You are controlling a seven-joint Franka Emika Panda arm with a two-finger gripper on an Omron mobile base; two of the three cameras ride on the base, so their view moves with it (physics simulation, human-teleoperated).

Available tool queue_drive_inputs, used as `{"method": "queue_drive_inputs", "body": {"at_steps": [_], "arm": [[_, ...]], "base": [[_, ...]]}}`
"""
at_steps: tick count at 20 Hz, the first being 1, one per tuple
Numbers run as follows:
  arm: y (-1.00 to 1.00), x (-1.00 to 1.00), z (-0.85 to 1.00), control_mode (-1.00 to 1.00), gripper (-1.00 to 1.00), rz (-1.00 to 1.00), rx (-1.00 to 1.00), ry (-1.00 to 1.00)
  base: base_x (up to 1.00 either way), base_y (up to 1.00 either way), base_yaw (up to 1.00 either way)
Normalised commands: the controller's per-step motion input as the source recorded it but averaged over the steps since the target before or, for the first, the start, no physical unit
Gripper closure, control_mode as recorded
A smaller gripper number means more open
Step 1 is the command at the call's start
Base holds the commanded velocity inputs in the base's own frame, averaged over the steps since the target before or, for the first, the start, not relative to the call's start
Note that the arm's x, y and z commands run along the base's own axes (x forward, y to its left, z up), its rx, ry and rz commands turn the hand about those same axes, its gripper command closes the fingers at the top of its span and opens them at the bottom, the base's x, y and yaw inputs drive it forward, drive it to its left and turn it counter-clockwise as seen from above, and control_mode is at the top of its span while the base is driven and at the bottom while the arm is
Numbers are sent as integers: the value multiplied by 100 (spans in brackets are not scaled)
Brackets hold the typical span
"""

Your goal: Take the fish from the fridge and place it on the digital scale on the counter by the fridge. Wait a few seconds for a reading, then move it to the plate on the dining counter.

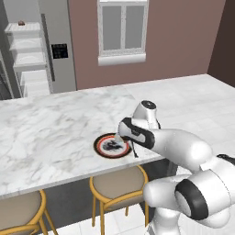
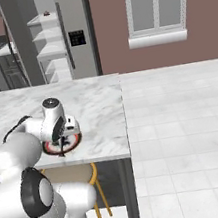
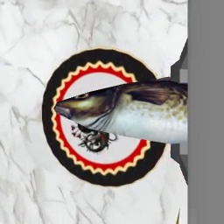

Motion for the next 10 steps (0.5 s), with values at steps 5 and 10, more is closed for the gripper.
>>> {"method": "queue_drive_inputs", "body": {"at_steps": [5,10], "arm": [[0,38,0,-100,100,0,0,37],[0,0,0,-100,100,0,0,33]], "base": [[0,0,0],[0,0,0]]}}
